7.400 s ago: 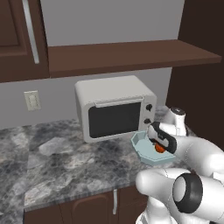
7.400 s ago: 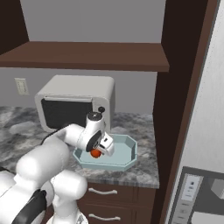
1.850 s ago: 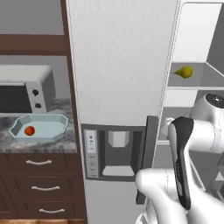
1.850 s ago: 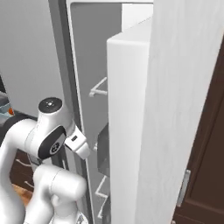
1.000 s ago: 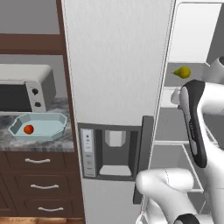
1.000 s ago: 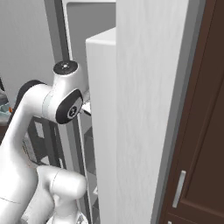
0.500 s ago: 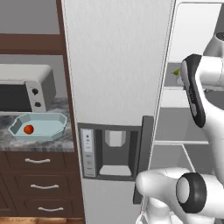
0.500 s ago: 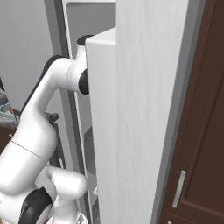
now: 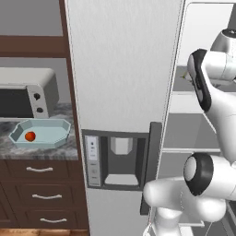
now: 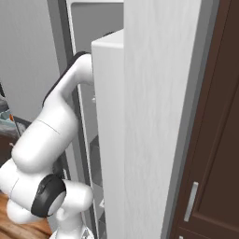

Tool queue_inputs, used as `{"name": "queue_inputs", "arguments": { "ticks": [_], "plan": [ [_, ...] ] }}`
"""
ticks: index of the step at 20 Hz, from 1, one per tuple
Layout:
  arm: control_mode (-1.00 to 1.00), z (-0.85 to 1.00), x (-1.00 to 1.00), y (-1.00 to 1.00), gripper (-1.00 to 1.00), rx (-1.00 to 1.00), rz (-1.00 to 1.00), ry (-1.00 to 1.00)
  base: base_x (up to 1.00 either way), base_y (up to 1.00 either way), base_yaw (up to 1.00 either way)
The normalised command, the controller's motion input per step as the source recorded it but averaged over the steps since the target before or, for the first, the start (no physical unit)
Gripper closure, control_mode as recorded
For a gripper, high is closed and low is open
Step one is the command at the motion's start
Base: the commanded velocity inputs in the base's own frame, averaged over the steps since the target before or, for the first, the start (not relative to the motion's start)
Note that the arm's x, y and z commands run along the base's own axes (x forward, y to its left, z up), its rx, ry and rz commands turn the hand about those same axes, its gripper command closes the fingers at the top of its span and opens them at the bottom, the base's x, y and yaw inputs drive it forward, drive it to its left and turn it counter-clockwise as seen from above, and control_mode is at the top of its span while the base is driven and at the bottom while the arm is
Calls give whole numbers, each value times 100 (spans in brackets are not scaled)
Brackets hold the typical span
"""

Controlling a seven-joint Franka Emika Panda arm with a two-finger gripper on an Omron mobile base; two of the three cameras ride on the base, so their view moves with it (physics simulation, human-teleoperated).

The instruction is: Pick the pear and apple from the fridge and place them inside the tupperware on the counter.

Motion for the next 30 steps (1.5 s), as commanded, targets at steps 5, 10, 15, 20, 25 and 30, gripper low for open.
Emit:
{"name": "queue_inputs", "arguments": {
  "ticks": [5,10,15,20,25,30],
  "plan": [
    [-100,3,48,-19,-100,0,7,-9,0,0,0],
    [-100,0,51,-11,-100,-2,3,-1,0,0,0],
    [-100,0,50,0,-100,0,4,0,0,0,0],
    [-100,0,38,-4,-100,0,4,0,0,0,0],
    [-100,-3,5,-8,-100,0,0,0,0,0,0],
    [-100,-12,0,0,-100,0,0,0,0,0,0]
  ]
}}
